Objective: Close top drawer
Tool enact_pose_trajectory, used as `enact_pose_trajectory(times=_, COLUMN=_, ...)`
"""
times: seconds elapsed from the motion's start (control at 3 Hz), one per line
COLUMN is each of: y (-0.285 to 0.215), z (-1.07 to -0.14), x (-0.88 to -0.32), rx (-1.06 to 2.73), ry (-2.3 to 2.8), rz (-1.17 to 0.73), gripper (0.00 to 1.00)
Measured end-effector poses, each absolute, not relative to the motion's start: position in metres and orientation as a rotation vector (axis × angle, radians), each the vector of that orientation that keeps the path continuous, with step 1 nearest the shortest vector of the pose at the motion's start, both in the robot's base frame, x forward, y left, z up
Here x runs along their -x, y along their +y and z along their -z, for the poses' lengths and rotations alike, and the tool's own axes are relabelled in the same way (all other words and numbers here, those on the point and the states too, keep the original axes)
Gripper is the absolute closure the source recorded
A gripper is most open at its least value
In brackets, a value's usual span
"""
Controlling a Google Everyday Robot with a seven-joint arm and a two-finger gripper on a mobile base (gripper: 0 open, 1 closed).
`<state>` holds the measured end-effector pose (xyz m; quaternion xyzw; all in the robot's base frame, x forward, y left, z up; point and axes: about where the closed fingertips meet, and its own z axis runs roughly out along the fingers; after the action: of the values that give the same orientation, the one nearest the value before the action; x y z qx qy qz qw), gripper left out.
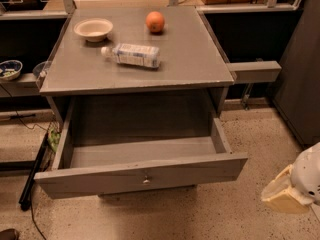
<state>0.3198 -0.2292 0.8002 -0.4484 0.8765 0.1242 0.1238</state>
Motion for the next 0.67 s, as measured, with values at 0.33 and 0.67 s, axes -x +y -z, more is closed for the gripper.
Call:
enact_pose_trajectory(times=0.33, y=-0.229, z=-0.800, x=-0.320, rx=1.307, ry=2.556, rz=-0.362, gripper=1.00)
enact_pose_trajectory(times=0.67, y=-0.225, z=-0.788, x=-0.336, rx=1.266, ry=2.558, rz=-0.347, gripper=1.00)
